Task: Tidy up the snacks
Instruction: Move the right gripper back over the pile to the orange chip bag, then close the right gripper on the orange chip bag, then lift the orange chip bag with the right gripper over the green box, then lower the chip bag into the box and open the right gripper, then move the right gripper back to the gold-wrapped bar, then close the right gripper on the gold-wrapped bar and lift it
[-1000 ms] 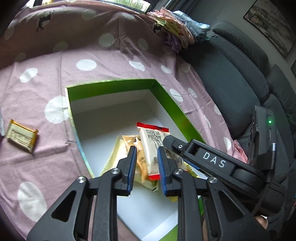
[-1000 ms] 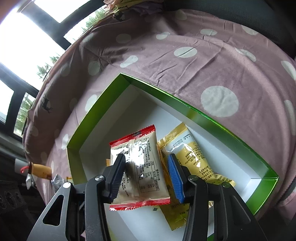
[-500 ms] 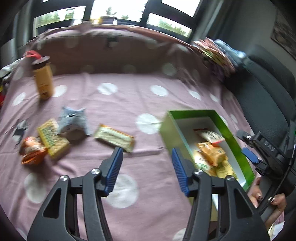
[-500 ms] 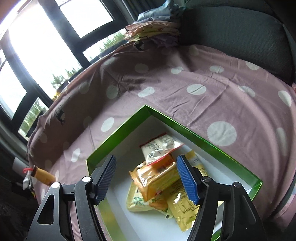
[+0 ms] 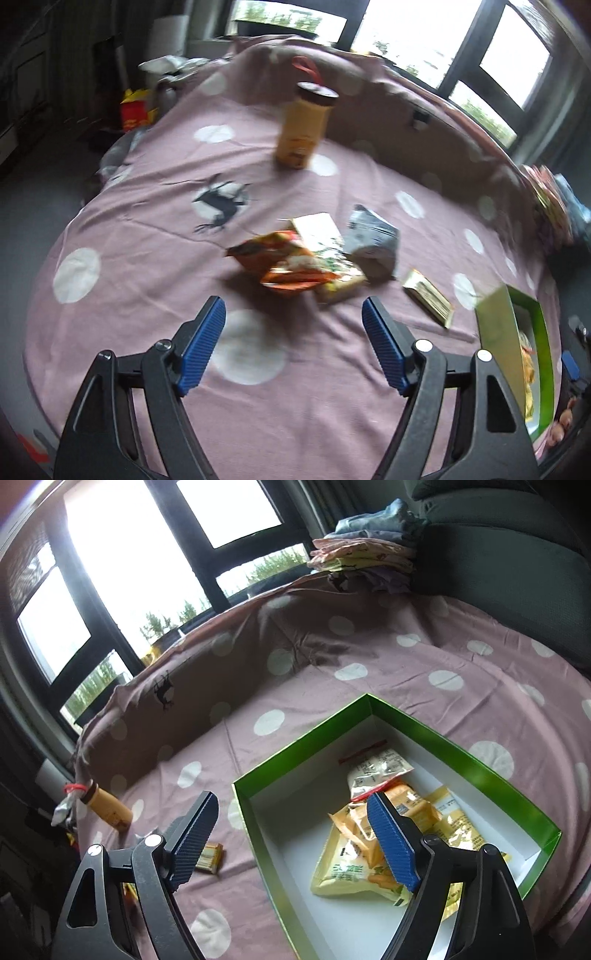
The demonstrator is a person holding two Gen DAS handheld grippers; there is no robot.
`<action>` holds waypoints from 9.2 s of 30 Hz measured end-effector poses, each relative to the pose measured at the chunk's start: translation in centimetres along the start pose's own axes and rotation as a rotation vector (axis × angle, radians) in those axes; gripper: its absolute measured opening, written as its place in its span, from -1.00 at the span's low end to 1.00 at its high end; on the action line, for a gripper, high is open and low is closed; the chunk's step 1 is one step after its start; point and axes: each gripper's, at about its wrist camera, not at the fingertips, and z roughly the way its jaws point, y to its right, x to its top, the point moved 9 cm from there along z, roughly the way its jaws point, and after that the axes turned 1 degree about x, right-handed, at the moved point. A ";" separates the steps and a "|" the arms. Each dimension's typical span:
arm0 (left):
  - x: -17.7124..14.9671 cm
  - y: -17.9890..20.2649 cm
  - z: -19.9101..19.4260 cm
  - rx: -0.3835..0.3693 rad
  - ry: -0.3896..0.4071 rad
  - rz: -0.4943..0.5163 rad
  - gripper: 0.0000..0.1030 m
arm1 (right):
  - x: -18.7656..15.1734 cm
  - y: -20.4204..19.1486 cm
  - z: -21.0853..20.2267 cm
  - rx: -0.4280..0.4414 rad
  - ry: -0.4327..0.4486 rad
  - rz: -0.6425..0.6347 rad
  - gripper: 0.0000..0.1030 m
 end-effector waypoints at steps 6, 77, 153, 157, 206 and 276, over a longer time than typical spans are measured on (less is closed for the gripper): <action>0.4 -3.0 0.1 0.044 0.001 -0.045 0.60 | -2.0 -3.9 1.5 0.029 -0.048 -0.102 0.63; -2.5 2.5 1.9 -0.141 -0.176 0.004 0.78 | -12.5 -12.8 5.2 0.278 -0.442 -0.199 0.39; -12.4 34.4 -2.2 -0.880 -0.272 0.552 -0.22 | -1.7 3.2 1.2 0.242 -0.204 0.144 -0.21; -13.1 35.2 -1.3 -0.877 -0.327 0.540 -0.22 | -1.9 4.7 1.8 0.213 -0.225 0.178 -0.21; -6.4 22.4 -2.5 -0.448 -0.107 0.454 0.79 | -1.6 7.0 1.7 0.003 -0.182 0.187 0.02; -3.1 1.1 3.5 0.002 -0.169 0.059 0.95 | -16.4 -14.1 6.2 0.265 -0.552 -0.333 0.29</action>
